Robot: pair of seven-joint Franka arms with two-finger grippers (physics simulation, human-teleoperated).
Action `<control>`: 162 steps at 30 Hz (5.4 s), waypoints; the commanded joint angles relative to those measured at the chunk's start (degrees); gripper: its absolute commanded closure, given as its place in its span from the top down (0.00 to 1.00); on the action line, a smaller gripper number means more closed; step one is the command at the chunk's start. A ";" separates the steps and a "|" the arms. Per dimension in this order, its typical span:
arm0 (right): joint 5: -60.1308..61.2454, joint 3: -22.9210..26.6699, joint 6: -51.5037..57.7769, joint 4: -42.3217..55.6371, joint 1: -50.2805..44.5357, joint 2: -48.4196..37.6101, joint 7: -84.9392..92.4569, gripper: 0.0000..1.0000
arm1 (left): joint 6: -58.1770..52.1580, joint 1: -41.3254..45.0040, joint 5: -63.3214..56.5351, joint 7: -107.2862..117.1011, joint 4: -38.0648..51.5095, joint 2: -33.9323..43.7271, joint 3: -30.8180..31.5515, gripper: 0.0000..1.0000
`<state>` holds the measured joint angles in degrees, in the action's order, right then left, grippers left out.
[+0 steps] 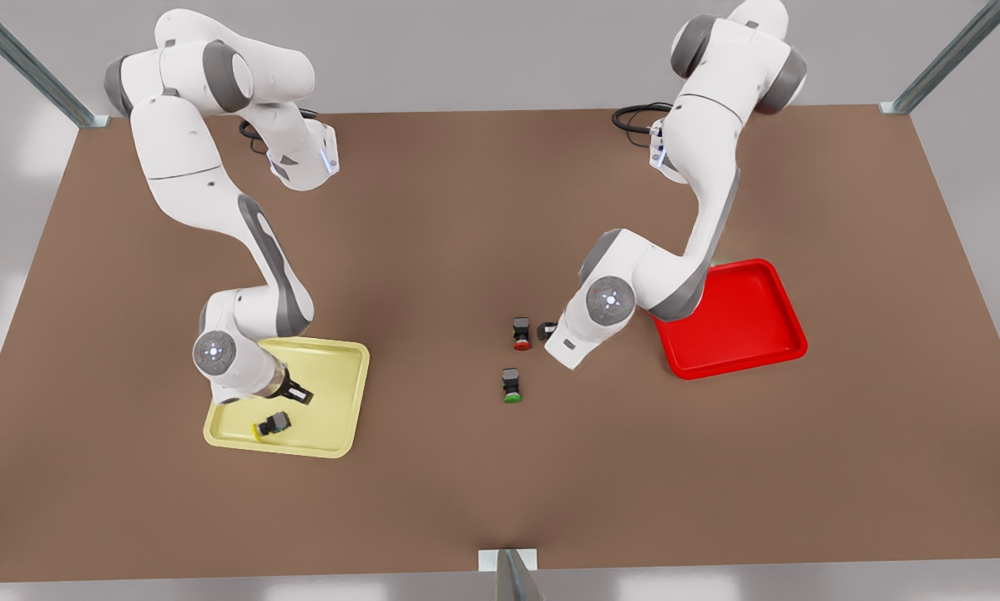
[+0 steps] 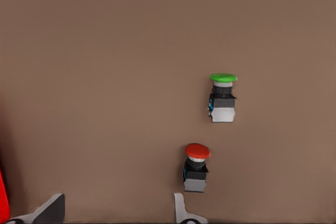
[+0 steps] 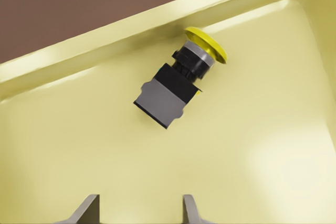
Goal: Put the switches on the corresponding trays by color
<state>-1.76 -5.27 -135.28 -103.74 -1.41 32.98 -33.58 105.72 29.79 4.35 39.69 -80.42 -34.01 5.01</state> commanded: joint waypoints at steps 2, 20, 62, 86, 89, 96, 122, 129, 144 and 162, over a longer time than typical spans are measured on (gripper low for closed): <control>-0.09 -0.79 1.51 2.57 0.00 -1.33 5.60 1.00 | -2.27 4.04 -0.31 4.25 -0.09 0.17 -0.08 1.00; -4.48 -1.76 51.70 36.68 0.61 -11.18 22.94 1.00 | 19.17 12.66 -3.20 17.61 -11.07 -5.10 -1.05 1.00; -4.66 -1.85 51.43 35.80 -0.88 -10.56 20.83 1.00 | 33.32 12.22 -7.25 14.27 -20.74 -5.81 -0.96 1.00; -4.75 -1.85 51.52 35.45 -1.06 -10.74 20.83 1.00 | 33.32 11.52 -7.34 14.19 -19.16 -6.69 -1.40 1.00; -4.83 -1.85 51.52 35.45 -1.06 -10.74 20.83 1.00 | 33.32 11.61 -7.16 14.19 -18.37 -7.30 -1.84 1.00; -4.75 -1.85 51.43 35.45 -1.06 -10.74 20.74 1.00 | 33.32 11.87 -7.16 14.63 -18.02 -7.30 -1.84 0.93; -4.75 -1.85 51.70 35.45 -1.14 -10.83 20.74 1.00 | 33.32 11.96 -6.98 14.27 -17.75 -7.30 -1.75 0.56; -4.84 -1.85 51.61 35.45 -1.76 -10.83 20.74 1.00 | 33.32 11.96 -7.07 14.19 -17.49 -7.30 -1.75 0.52; -4.84 -1.85 51.78 35.45 -1.76 -10.92 20.74 1.00 | 27.70 10.46 -6.90 14.19 -18.10 -0.10 -1.49 0.52; -4.75 -1.85 51.61 35.45 -1.85 -10.92 20.74 1.00 | 13.19 -33.66 -6.55 -25.72 -33.13 18.36 7.83 0.53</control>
<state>-6.59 -7.12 -83.64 -68.34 -3.25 22.07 -12.83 119.15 -4.04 -3.97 13.92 -113.47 -16.50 12.84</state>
